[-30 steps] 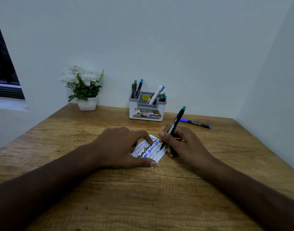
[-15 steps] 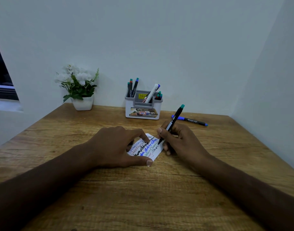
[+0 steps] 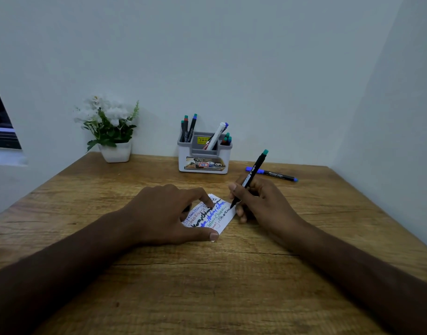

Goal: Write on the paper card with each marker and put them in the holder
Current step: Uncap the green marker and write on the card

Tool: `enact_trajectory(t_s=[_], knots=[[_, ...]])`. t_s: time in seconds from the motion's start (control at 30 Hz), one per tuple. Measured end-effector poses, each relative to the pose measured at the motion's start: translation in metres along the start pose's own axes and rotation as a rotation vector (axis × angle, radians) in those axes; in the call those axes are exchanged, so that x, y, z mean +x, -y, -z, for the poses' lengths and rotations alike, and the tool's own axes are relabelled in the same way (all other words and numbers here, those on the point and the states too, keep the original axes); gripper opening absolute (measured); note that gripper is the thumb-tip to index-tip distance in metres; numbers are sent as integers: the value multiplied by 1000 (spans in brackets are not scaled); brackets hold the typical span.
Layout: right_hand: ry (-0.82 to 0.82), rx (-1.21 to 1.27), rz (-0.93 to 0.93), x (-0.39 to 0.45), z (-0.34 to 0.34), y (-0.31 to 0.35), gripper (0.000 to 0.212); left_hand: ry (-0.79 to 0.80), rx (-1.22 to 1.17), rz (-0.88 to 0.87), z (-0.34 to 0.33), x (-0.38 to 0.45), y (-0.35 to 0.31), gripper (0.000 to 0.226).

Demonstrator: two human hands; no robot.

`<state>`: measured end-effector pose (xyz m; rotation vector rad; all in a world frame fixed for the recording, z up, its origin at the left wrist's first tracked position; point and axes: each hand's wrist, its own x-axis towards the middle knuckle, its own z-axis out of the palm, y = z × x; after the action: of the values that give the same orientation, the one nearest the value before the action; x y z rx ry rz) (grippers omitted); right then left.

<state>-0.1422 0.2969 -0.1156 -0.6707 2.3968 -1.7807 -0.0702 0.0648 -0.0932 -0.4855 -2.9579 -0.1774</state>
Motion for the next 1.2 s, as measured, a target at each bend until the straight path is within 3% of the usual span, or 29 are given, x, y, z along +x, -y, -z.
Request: enact_trajectory(t_s=[0.27, 0.5, 0.6, 0.7, 0.87, 1.0, 1.2], knots=[[9, 73, -35, 1, 2, 4, 27, 21, 3, 7, 3, -1, -2, 79], [-4, -10, -39, 0, 4, 5, 30, 3, -9, 0, 2, -1, -1, 79], [-123, -66, 21, -4, 3, 5, 30, -1, -10, 3, 1, -1, 0, 80], [-244, 31, 66, -3, 3, 7, 28, -27, -21, 0, 0, -1, 1, 81], [-74, 433, 15, -5, -2, 14, 4, -64, -65, 25, 1, -2, 0, 88], [94, 716, -88, -10, -7, 20, 26, -90, -107, 61, 4, -1, -3, 107], [109, 629, -25, -15, -8, 23, 24, -90, -217, 99, 1, -1, -3, 120]])
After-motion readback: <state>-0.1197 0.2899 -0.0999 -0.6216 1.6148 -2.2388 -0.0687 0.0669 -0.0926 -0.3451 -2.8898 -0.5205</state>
